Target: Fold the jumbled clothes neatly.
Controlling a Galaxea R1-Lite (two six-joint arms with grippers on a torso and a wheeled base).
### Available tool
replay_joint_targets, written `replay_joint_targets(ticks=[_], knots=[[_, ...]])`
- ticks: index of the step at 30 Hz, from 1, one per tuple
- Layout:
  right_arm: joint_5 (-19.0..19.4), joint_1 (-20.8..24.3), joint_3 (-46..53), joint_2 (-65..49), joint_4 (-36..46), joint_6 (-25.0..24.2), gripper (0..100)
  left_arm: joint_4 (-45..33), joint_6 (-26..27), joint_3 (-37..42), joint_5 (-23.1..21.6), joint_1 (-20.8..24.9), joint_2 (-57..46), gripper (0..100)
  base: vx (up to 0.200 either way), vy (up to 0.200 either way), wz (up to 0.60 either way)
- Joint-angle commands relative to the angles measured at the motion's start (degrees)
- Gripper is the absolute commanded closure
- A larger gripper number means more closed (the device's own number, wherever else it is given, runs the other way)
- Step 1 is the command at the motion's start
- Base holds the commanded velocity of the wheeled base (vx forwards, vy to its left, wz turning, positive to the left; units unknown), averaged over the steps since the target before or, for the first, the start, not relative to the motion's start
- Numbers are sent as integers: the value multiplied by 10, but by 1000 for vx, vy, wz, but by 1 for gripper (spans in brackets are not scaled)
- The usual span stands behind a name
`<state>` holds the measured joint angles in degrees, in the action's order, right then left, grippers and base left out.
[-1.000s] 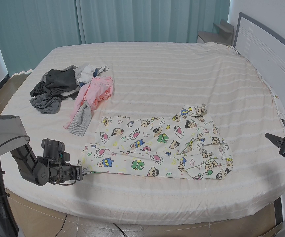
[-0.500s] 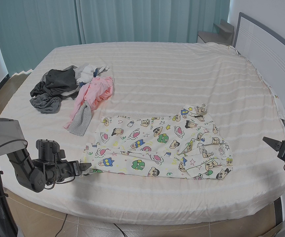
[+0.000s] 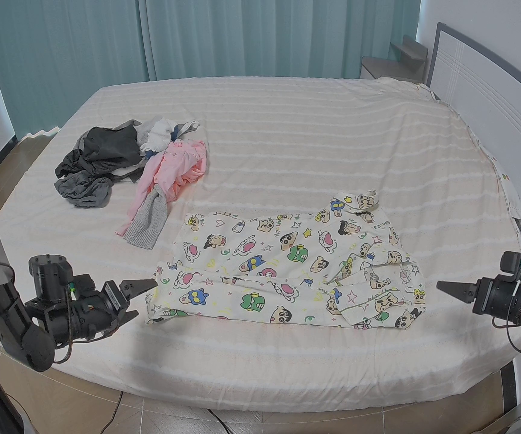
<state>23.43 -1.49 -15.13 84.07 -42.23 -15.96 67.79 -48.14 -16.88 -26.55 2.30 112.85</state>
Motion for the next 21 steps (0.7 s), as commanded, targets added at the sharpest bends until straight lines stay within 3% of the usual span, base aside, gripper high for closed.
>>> replay_joint_targets(ticks=[1,5,7,8,16,20,21], knots=[[-57,105,-79,58,110,58,0,120,-46,130,-110,-30,-43,0,0,0,0],[-150,148,-116,137,134,167,0,213,-42,168,-113,-31,16,0,0,0,0],[-170,159,-122,153,131,183,0,222,-40,168,-112,-34,34,0,0,0,0],[-200,183,-141,183,122,200,0,222,-37,166,-115,-43,67,0,0,0,0],[-311,254,-189,311,62,202,0,222,-12,163,-149,-41,104,0,0,0,0],[-336,267,-213,339,30,208,0,222,-2,162,-151,-39,107,0,0,0,0],[-367,278,-237,357,29,218,0,222,4,162,-150,-38,113,0,0,0,0]])
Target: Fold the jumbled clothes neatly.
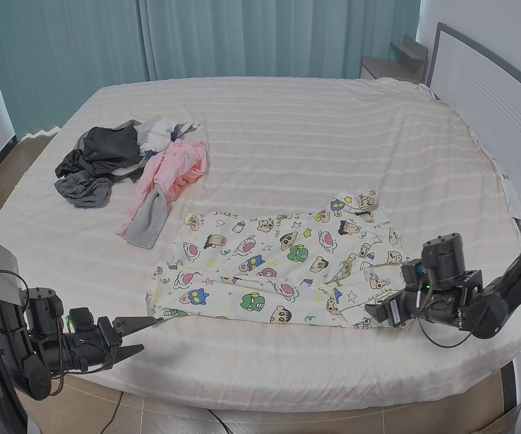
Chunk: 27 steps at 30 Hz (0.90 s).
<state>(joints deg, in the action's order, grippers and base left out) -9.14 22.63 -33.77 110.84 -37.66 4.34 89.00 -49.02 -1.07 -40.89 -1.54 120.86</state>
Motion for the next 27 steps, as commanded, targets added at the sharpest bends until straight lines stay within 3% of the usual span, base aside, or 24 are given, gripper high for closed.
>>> replay_joint_targets(ticks=[1,7,13,27], knots=[[-56,41,-60,99,-17,19,0,10,17,4,-7,0,37,0,0,0,0],[-112,72,-79,125,-24,26,0,10,47,9,-6,-1,48,0,0,0,0],[-141,87,-107,143,-40,29,0,10,53,8,-6,-1,54,0,0,0,0],[-156,98,-142,205,-59,36,0,10,86,9,-4,0,68,0,0,0,0]])
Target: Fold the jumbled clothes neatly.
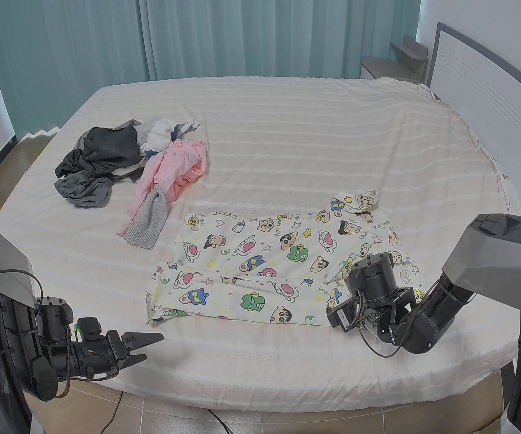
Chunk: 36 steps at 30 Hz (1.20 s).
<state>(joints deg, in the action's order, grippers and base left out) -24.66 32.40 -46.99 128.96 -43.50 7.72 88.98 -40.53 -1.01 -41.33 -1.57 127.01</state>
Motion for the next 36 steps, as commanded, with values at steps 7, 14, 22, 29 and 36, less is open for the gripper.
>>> replay_joint_targets(ticks=[7,14,22,29,36], knots=[[-6,-1,-33,31,3,5,0,10,1,8,0,1,8,0,0,0,0],[-12,-7,-42,44,3,12,0,10,2,8,0,1,8,0,0,0,0],[-13,-9,-54,52,-1,12,100,10,16,8,1,1,14,0,0,0,0],[-21,-9,-57,54,0,12,100,10,16,8,1,2,15,0,0,0,0],[-18,-2,-60,47,-1,12,100,10,19,8,2,2,16,0,0,0,0]])
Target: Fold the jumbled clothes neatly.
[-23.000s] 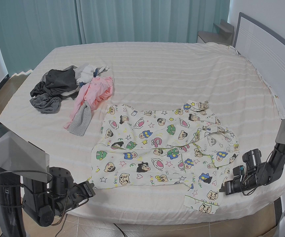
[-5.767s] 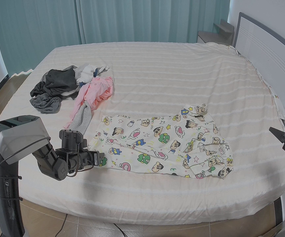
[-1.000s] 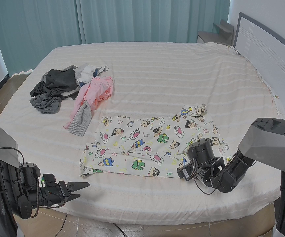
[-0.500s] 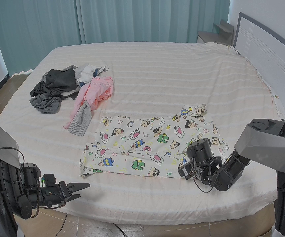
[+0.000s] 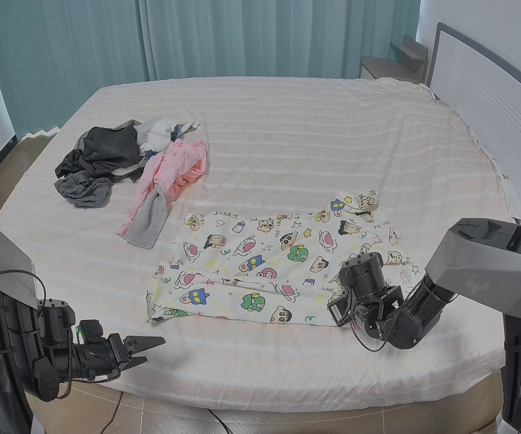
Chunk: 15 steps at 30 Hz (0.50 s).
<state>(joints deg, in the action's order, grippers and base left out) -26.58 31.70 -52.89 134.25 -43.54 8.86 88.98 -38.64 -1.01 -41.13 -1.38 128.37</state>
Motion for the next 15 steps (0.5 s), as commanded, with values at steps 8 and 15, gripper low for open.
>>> replay_joint_targets(ticks=[8,15], knots=[[3,11,-41,-7,16,0,100,10,1,8,0,1,2,0,0,0,0],[3,12,-56,-8,32,-4,100,10,1,8,1,1,2,0,0,0,0]])
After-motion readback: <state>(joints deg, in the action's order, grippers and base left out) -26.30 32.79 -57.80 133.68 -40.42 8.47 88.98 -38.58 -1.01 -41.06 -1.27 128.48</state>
